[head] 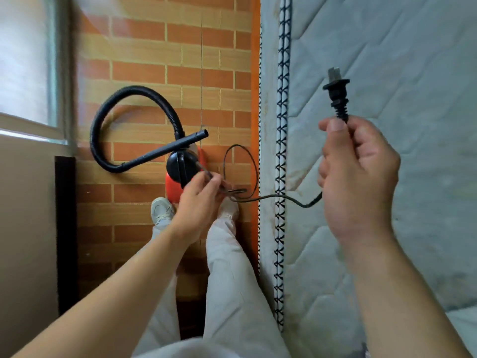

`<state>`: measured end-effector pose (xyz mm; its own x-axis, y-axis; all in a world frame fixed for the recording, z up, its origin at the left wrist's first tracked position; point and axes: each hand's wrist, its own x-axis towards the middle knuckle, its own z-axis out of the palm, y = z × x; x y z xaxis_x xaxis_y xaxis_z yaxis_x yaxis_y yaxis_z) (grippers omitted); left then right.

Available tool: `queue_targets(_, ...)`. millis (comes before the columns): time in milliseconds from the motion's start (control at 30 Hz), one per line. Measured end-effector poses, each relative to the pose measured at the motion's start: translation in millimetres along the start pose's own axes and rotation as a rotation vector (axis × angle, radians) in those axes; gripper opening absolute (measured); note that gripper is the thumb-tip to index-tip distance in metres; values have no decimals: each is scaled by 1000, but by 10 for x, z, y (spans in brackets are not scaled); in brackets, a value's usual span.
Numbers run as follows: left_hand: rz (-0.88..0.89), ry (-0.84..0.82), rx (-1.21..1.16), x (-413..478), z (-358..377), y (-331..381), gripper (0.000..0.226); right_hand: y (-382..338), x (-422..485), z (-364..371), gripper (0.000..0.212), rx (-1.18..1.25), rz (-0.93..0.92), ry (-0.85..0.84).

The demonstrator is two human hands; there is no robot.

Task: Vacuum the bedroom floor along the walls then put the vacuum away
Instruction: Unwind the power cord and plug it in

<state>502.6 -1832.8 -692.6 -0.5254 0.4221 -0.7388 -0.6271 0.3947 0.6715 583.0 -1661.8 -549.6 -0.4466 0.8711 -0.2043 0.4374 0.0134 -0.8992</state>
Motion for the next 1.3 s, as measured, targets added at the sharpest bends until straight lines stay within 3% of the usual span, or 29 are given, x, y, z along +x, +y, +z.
queue_targets(233, -152, 291, -427, -632, -318, 308, 18, -1309, -159, -657, 19, 19, -218, -178)
queue_targets(367, -194, 328, -487, -808, -396, 265, 22, -1605, -379, -815, 21, 96, -206, -340)
queue_targets(533, -233, 384, -481, -856, -515, 142, 19, -1668, -572, -845, 19, -36, -281, -404)
queue_targets(800, -209, 262, -212, -870, -668, -215, 19, -727, -708, -343, 27, -120, -90, -391)
queue_targets(1133, -315, 424, -441, -788, -871, -739, 17, 869, -871, 687, 24, -132, 333, -455)
queue_targets(1300, -410, 511, -575, -457, -982, -978, 15, 1452, -728, 1038, 25, -224, 458, -404)
